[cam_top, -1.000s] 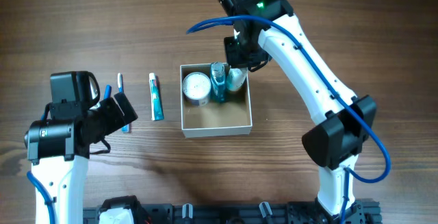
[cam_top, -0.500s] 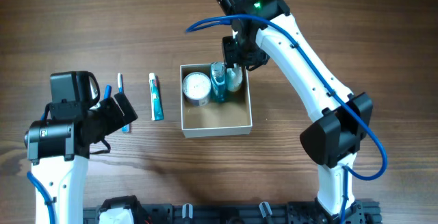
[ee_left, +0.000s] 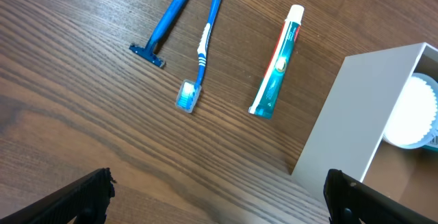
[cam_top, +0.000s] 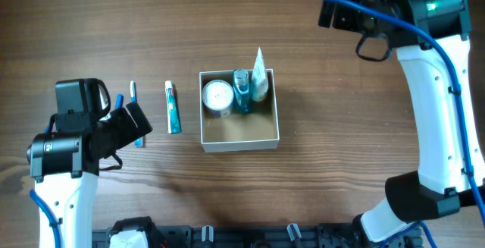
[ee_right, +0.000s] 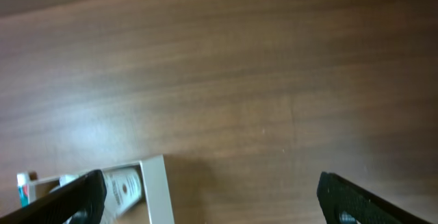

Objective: Pack container
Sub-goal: 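Retract the right arm to the right side of the box, then grasp the Colgate toothpaste tube with the left gripper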

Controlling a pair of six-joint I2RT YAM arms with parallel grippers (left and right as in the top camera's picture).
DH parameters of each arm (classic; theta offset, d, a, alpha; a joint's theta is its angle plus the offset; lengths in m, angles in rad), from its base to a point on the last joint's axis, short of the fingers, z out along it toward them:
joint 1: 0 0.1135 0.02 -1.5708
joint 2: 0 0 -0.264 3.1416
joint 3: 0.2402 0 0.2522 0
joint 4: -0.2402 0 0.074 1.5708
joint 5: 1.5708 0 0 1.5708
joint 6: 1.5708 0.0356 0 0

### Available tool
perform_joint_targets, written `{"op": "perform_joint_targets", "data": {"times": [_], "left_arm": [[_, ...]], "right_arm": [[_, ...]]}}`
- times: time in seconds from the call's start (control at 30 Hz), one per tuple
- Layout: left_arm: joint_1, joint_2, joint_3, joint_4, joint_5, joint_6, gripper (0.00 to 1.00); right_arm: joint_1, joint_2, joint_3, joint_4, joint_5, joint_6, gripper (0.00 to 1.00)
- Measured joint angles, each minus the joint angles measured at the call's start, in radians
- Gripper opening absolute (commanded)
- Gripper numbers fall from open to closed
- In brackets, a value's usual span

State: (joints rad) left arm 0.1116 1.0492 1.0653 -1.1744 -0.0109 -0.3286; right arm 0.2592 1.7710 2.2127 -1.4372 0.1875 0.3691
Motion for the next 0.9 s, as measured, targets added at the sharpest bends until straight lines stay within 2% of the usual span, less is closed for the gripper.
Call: {"op": "perform_joint_targets", "data": {"times": [0.1, 0.2, 0.33, 0.43, 0.6, 0.73, 0.9], "left_arm": [[0.000, 0.000, 0.000, 0.000, 0.000, 0.000, 1.00], [0.000, 0.000, 0.000, 0.000, 0.000, 0.000, 1.00], [0.000, 0.000, 0.002, 0.000, 0.000, -0.001, 1.00], [0.000, 0.000, 0.005, 0.008, 0.000, -0.005, 1.00], [-0.005, 0.000, 0.006, 0.066, 0.040, -0.006, 1.00], [-0.080, 0.058, 0.071, 0.056, 0.049, -0.005, 0.99], [-0.133, 0.405, 0.354, 0.043, 0.037, 0.013, 1.00]], "right_arm": [[0.006, -0.061, -0.047, -0.015, -0.004, -0.033, 1.00], [0.000, -0.232, -0.223, 0.035, -0.006, -0.050, 1.00], [-0.082, -0.490, -0.627, 0.216, -0.079, -0.077, 1.00], [-0.111, -0.665, -1.042, 0.327, -0.158, -0.067, 1.00], [-0.111, -0.725, -1.408, 0.530, -0.163, 0.018, 1.00], [-0.111, -0.722, -1.498, 0.607, -0.161, 0.019, 1.00], [-0.111, -0.722, -1.500, 0.631, -0.161, 0.000, 1.00]]}}
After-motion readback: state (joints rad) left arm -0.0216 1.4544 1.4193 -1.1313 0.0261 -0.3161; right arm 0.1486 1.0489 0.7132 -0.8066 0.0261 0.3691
